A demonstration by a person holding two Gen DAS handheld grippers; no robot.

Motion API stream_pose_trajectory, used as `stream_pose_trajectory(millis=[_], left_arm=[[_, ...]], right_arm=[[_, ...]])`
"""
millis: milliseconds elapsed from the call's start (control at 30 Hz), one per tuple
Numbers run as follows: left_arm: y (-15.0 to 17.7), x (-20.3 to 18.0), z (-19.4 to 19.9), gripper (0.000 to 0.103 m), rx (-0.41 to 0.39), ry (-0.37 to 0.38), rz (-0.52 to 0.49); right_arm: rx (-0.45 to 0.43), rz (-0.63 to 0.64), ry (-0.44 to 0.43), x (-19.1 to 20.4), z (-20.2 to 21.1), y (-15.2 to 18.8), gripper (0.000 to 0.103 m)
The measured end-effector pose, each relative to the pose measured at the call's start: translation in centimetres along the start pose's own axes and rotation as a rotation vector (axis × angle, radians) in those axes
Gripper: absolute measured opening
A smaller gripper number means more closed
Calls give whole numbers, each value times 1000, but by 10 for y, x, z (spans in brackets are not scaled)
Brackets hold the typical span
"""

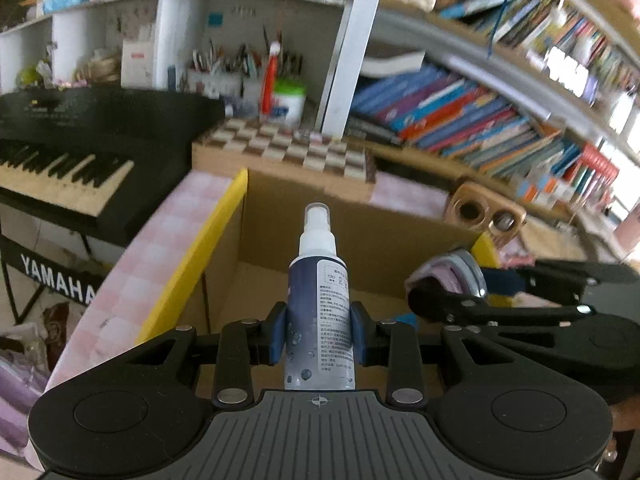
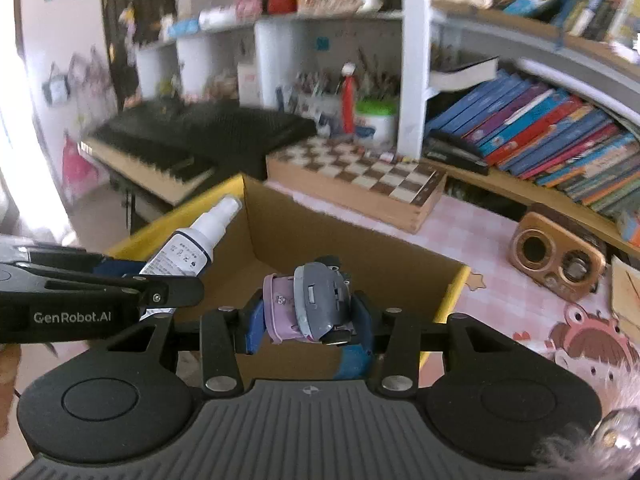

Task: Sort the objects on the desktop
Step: 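Carry the bottle and gadget in both grippers over the yellow box, then open both grippers to drop the bottle and gadget into the box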

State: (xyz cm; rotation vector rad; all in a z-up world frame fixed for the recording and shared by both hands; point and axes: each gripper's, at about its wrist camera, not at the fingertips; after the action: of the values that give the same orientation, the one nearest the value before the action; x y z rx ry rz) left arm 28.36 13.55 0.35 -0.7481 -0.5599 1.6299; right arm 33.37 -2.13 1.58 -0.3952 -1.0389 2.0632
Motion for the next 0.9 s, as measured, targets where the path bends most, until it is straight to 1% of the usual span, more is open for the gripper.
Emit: stream_pose_trajectory(millis=[133,200,300,433,567,600,667,733,767,833,900], left_arm=[[0,-2,-21,31,53,-30,-27],[1,-3,-30,31,74,-53,-39],[1,-2,-40,31,99,-69,-45],[-1,-5,-42,31,102,-82,-75],[-1,-5,-41,31,107,-87,-61],[-1,-5,-40,33,104,-90,-62],[-1,-6,-39,34,104,-96,-66],[-3,-7,-37,39,92,-115,-70],[-4,-8,-34,41,79,-128,-76],[-5,-7,-28,56,52,-133,-75],[-6,-7,-19,63,21,-117,-68]], right_arm=[[71,56,-11,-5,-30,-3,42],[106,85,-13,-7,-42,-5,42],[141,137,-21,-8,-56,-8,42],[163,185,-26,-7,-62,-11,42],[179,190,-32,-6,-65,-11,42],[180,189,-39,-7,-65,-11,42],[179,185,-43,-7,-64,-11,42],[175,184,-41,-7,-64,-12,42],[160,182,-36,-7,-62,-12,46],[137,169,-27,-9,-59,-12,48],[113,145,-17,-13,-55,-12,49]])
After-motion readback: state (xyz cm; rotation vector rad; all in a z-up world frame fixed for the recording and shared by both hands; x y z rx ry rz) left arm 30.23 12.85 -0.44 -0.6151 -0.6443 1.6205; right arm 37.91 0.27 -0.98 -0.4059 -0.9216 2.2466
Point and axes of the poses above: each gripper's, at about its wrist camera, not at the fingertips, and z roughly against the way its jaws point, x to its left, y to its underside, and after that the axes turned 3 degrees about -y, right-handed
